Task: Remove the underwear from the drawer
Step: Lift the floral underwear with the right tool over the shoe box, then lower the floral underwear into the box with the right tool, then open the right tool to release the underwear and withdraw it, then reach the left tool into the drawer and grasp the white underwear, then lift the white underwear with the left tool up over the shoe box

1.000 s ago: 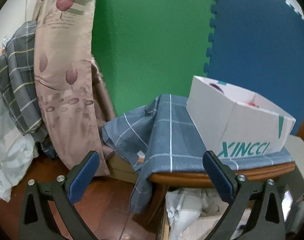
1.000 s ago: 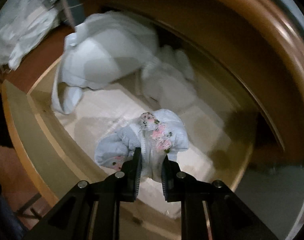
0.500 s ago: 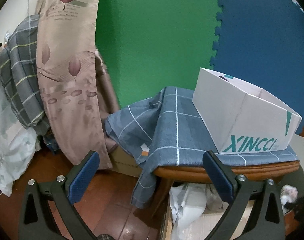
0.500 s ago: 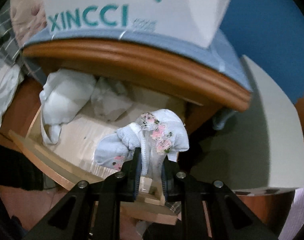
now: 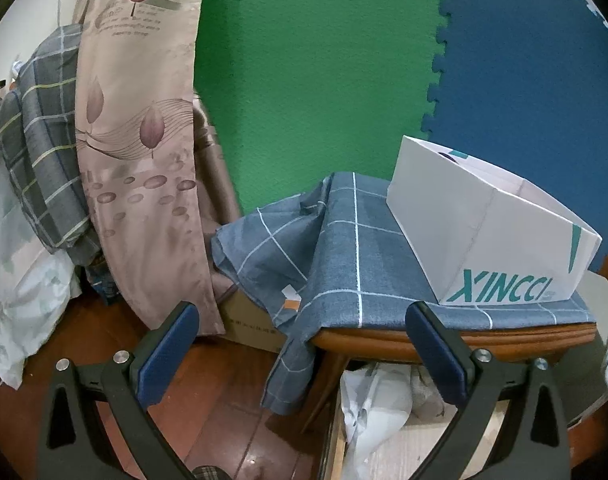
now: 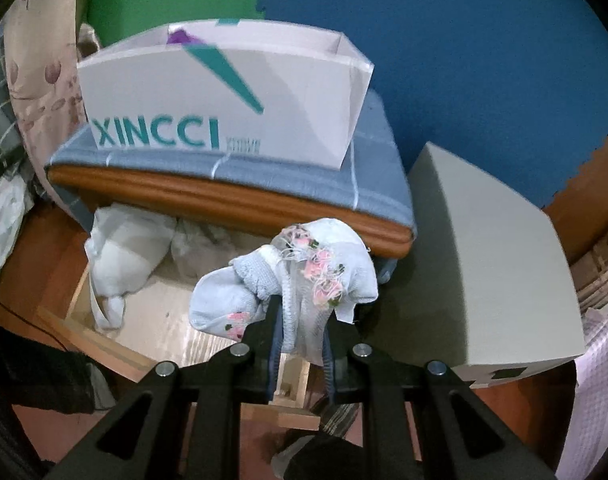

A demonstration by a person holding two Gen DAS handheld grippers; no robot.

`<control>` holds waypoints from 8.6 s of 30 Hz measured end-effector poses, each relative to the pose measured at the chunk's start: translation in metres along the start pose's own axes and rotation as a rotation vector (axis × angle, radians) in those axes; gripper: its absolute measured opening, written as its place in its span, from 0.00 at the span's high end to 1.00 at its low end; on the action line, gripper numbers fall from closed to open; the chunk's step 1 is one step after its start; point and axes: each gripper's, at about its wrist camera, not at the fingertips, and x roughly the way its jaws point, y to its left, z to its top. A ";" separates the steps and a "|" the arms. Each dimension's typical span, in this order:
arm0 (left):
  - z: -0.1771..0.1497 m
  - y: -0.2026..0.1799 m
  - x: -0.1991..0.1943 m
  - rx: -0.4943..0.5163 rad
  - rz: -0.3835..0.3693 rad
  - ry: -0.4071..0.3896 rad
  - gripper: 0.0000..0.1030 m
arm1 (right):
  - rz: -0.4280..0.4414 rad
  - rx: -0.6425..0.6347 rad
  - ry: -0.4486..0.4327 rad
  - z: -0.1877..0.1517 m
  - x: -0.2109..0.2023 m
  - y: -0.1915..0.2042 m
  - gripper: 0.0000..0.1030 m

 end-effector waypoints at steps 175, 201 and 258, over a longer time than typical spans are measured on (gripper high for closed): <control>-0.114 -0.140 0.121 0.788 -0.298 0.500 1.00 | 0.446 -0.091 -0.073 -0.075 0.049 0.015 0.18; -0.005 -0.172 -0.073 0.460 -0.327 0.254 1.00 | 0.316 -0.017 -0.020 -0.074 0.082 0.002 0.18; 0.228 -0.247 -0.012 0.350 -0.083 0.016 1.00 | 0.319 0.015 -0.080 -0.065 0.072 -0.001 0.18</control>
